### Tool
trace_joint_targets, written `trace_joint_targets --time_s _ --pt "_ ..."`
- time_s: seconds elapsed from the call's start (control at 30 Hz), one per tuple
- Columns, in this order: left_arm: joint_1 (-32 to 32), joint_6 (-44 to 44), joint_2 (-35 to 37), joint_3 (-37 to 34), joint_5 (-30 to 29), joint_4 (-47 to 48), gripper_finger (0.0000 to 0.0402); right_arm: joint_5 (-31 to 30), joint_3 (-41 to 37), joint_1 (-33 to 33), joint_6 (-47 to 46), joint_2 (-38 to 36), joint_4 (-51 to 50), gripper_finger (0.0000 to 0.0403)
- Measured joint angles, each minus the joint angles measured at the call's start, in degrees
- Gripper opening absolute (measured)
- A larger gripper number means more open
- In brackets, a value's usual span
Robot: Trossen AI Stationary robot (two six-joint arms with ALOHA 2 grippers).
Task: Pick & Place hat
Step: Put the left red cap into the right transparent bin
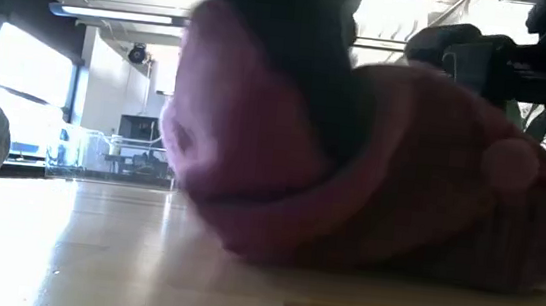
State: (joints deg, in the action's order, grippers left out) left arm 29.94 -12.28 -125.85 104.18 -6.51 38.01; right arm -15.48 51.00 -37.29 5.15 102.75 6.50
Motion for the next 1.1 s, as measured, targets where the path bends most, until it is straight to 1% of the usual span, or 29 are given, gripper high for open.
trace_joint_targets --time_s 0.1,0.2,0.3,0.37,0.43,0.5,0.6,0.73,0.8,0.9,0.97,1.1 --pt "0.02 0.25 0.03 0.05 -1.88 0.74 0.0001 1.92 3.22 -0.27 0.84 0.24 -6.32 0.0205" --pt "-0.25 -0.71 0.03 0.05 -3.89 1.14 0.0001 -0.44 5.61 -1.00 -0.27 -1.47 -15.04 0.0200" --pt "-1.17 -5.37 0.03 0.05 -7.79 1.12 0.0001 -2.39 6.21 -1.18 -6.49 -4.20 -19.93 0.0206" --pt "-2.39 -9.76 0.03 0.05 -9.58 0.93 0.0001 -2.02 5.63 -0.94 -10.41 -5.67 -21.22 0.0218" --pt "-3.55 -13.21 0.03 0.05 -10.13 0.95 0.0001 -1.25 4.21 -0.79 -11.93 -6.78 -20.84 0.0235" --pt "-4.37 -14.32 0.03 0.05 -10.15 0.68 0.0001 -1.47 2.68 -0.87 -12.83 -6.89 -18.44 0.0252" --pt "-5.20 -14.58 0.03 0.05 -10.17 -0.13 0.0001 -6.05 -0.83 -0.90 -14.89 -6.13 -10.61 0.0264" --pt "-5.28 -14.75 0.03 0.05 -9.75 -1.84 0.0001 -12.61 -4.97 -1.26 -17.29 -5.17 -1.25 0.0259" --pt "-5.19 -14.77 0.05 0.05 -8.98 -2.02 0.0001 -14.45 -6.40 -1.34 -19.06 -5.15 1.93 0.0245" --pt "-4.72 -14.29 0.07 0.24 -6.98 -0.98 0.0001 -12.20 -7.64 -1.14 -18.55 -5.17 4.02 0.0201" --pt "-4.32 -12.57 0.07 1.47 -5.89 1.10 0.0001 -7.74 -7.79 -0.45 -16.97 -5.17 6.16 0.0153" --pt "-4.01 -9.18 0.22 4.38 -5.79 2.88 0.0006 7.37 -7.75 1.40 -14.45 -5.17 11.20 0.0045"
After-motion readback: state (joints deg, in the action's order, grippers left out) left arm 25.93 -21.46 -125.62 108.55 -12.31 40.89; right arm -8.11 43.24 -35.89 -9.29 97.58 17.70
